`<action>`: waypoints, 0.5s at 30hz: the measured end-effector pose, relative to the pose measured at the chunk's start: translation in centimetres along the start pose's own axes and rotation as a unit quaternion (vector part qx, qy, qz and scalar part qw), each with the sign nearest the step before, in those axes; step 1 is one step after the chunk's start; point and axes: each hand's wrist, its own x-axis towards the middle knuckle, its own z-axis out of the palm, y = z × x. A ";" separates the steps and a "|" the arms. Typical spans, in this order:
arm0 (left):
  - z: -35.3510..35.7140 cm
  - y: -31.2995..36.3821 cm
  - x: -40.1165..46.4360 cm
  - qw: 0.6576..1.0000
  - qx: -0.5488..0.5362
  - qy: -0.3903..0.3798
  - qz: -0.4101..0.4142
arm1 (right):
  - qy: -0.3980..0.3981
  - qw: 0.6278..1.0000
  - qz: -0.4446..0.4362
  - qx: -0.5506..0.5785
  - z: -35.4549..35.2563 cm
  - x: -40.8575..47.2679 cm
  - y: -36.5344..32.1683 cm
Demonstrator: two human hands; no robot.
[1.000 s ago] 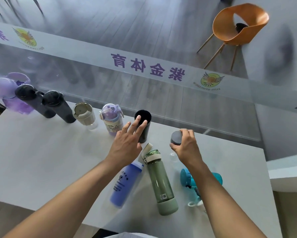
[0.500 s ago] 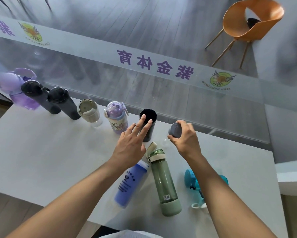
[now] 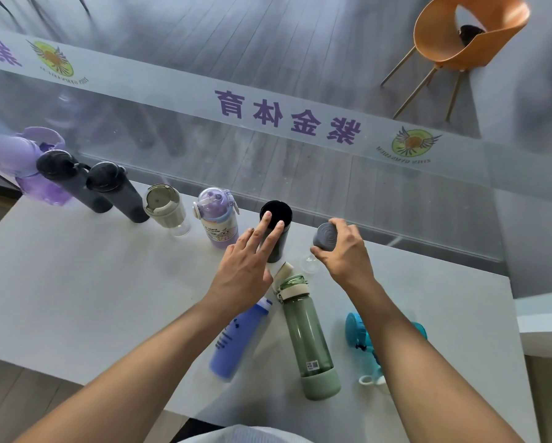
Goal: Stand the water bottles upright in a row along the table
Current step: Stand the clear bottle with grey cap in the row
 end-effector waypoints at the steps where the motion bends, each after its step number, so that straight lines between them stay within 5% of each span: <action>1: 0.0 0.0 0.0 1.000 -0.001 0.000 0.001 | 0.000 1.000 0.001 -0.001 0.1 -0.1 0.0; 10: 0.1 -0.1 0.0 1.000 0.015 -0.008 0.001 | 0.002 1.000 0.006 -0.016 -0.1 -0.6 0.3; 15: 0.1 -0.2 0.1 1.000 0.025 -0.004 0.004 | 0.093 0.992 -0.037 -0.074 -1.1 -3.1 0.3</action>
